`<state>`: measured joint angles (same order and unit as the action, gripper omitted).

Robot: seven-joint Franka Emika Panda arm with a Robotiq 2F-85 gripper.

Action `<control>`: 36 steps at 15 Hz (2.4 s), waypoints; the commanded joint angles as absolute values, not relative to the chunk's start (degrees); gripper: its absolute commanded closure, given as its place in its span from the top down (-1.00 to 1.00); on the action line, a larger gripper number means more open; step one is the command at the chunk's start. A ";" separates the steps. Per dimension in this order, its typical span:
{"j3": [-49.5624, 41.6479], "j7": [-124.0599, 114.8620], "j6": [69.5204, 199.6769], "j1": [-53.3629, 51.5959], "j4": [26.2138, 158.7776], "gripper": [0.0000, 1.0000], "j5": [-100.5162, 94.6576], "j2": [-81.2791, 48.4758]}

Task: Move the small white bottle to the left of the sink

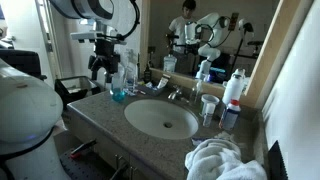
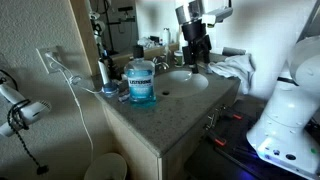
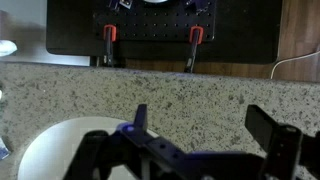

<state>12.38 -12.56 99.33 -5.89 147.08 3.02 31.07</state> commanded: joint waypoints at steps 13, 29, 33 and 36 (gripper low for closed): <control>7.94 -18.99 104.50 -0.87 143.93 1.00 2.91 25.41; -5.20 -40.85 134.55 12.11 125.63 1.00 -4.97 2.36; -8.97 -47.85 134.84 12.85 121.82 1.00 -9.65 -1.34; -11.52 -50.25 134.60 12.87 119.09 1.00 -9.75 -4.20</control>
